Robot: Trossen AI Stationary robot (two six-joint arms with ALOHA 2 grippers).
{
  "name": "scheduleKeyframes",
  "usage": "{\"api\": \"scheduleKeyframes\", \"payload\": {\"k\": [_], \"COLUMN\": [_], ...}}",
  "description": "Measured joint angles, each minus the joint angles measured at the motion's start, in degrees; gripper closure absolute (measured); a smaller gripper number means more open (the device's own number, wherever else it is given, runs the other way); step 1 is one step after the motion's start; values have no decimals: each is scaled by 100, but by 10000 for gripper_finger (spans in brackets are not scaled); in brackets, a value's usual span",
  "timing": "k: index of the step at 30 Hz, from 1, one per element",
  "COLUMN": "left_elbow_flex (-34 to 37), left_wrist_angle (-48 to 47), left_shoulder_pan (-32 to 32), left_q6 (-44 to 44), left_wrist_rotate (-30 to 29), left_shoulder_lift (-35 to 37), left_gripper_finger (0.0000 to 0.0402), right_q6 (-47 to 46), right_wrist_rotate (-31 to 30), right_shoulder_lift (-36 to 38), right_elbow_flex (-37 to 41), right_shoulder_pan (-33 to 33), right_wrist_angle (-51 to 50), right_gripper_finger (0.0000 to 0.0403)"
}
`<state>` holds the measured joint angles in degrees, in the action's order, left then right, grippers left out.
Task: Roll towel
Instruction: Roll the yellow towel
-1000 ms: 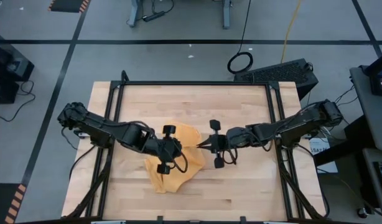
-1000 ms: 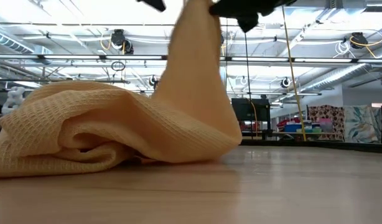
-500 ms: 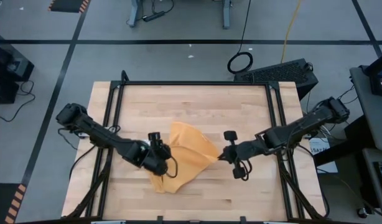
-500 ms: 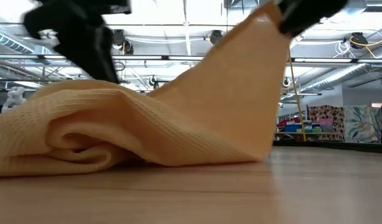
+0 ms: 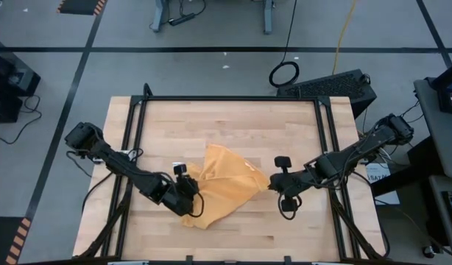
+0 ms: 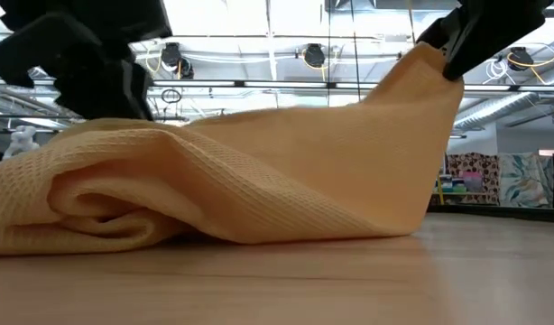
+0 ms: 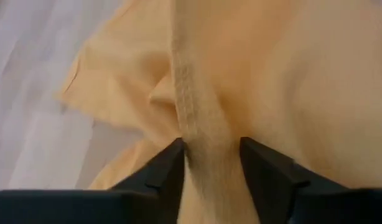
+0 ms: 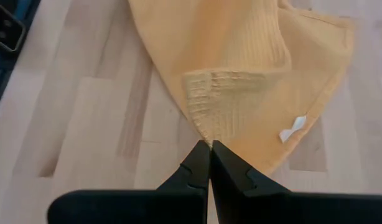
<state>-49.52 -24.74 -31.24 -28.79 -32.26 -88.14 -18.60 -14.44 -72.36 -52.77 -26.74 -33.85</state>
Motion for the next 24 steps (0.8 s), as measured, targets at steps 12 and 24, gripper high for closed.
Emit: {"api": "scheduleKeyframes", "payload": {"k": [12,24], "left_elbow_flex": [-381,-464], "left_wrist_angle": [32,1940], "left_shoulder_pan": [196,421], "left_q6": [2215,2591], "left_wrist_rotate": [-2046,290], "left_shoulder_lift": [1320,1935], "left_gripper_finger": [387,387], "right_q6": [-22,670], "right_wrist_rotate": [-2125,-3640], "right_shoulder_lift": [64,1032], "right_elbow_flex": [-1,-750], "right_shoulder_pan": [7,-260], "right_wrist_angle": [16,-121], "right_gripper_finger": [403,402]}}
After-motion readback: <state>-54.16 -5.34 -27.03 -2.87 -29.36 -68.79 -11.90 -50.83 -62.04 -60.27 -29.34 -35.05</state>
